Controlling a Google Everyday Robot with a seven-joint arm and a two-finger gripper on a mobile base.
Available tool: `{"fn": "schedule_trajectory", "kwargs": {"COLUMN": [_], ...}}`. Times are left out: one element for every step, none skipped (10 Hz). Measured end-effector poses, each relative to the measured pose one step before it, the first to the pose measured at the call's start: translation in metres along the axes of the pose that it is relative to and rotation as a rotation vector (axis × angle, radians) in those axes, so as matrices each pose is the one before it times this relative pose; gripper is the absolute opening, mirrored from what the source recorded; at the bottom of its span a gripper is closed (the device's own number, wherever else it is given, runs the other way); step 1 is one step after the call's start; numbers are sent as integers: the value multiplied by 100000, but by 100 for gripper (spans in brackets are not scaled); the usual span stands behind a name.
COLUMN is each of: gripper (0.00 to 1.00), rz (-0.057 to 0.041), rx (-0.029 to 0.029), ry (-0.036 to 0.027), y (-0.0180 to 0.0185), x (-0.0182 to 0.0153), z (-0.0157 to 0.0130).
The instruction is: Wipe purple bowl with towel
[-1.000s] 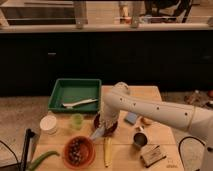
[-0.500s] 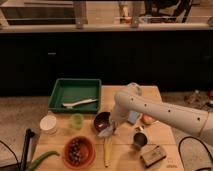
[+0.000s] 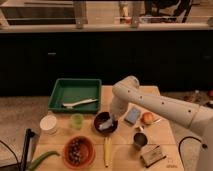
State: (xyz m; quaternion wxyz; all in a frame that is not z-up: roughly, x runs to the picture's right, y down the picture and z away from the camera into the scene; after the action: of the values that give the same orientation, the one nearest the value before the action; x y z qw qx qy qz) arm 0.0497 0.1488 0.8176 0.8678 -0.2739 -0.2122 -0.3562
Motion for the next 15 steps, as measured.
{"fn": "schedule_trajectory", "kwargs": {"gripper": [2, 2, 2, 2, 2, 2, 2, 2, 2, 2, 2, 2, 2, 2, 2], "rz": [-1560, -1409, -2292, -1666, -1526, -2275, -2728, -2229, -1596, -1514, -604, -98, 692, 1213, 1418], "rx": [88, -29, 285, 242, 177, 120, 18, -434, -210, -52, -314, -650, -919, -668, -481], "ry": [259, 189, -127, 173, -117, -396, -643, -570, -616, -744, -1083, -894, -852, -880, -637], "y": [-1168, -870, -1307, -738, -526, -759, -658, -30, 174, 389, 737, 769, 1176, 1189, 1182], "x": [40, -145, -507, -254, -333, -723, -809, -853, -875, -1071, -1150, -626, -293, -66, 190], "z": [-26, 31, 85, 12, -7, 100, 148, 120, 122, 146, 264, 272, 286, 240, 147]}}
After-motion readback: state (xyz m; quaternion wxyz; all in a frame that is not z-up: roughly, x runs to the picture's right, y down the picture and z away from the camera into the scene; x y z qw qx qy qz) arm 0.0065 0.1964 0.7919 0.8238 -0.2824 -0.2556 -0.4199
